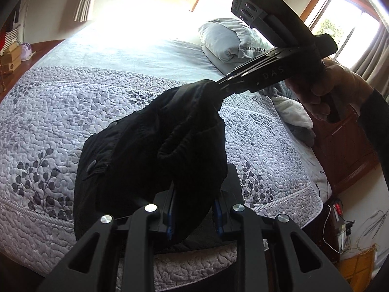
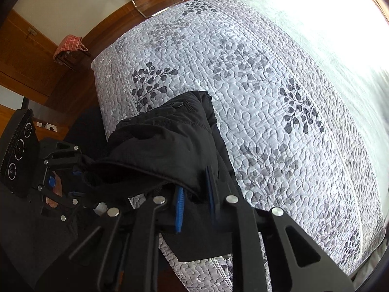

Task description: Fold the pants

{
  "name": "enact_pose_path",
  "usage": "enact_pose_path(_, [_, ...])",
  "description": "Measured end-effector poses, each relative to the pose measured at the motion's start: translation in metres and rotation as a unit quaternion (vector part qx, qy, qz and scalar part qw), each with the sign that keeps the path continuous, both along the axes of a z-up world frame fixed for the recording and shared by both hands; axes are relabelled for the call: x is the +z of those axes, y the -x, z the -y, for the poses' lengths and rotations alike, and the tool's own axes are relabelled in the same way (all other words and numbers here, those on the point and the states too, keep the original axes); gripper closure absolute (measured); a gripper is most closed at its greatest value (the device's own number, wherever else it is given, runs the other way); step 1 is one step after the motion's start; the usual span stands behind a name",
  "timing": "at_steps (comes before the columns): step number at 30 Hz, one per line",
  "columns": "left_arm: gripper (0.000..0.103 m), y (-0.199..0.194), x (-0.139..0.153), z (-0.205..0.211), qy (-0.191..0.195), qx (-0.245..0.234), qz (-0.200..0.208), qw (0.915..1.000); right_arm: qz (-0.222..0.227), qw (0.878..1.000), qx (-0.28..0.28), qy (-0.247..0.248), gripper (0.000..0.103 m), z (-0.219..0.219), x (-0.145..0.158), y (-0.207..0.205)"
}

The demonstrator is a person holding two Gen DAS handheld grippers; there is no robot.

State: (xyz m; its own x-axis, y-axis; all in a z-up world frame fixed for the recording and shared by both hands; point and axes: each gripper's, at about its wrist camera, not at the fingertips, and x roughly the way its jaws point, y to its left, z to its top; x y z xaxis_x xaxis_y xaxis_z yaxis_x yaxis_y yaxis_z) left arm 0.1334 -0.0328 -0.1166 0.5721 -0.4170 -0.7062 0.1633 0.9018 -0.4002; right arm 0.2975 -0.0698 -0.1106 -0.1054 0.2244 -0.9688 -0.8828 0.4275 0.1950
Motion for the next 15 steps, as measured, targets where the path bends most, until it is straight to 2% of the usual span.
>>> enact_pose_path(15, [0.078, -0.009, -0.026, 0.073, -0.025, -0.057, -0.016, 0.9979, -0.014, 0.999, -0.044, -0.021, 0.092, 0.078, -0.034, -0.005])
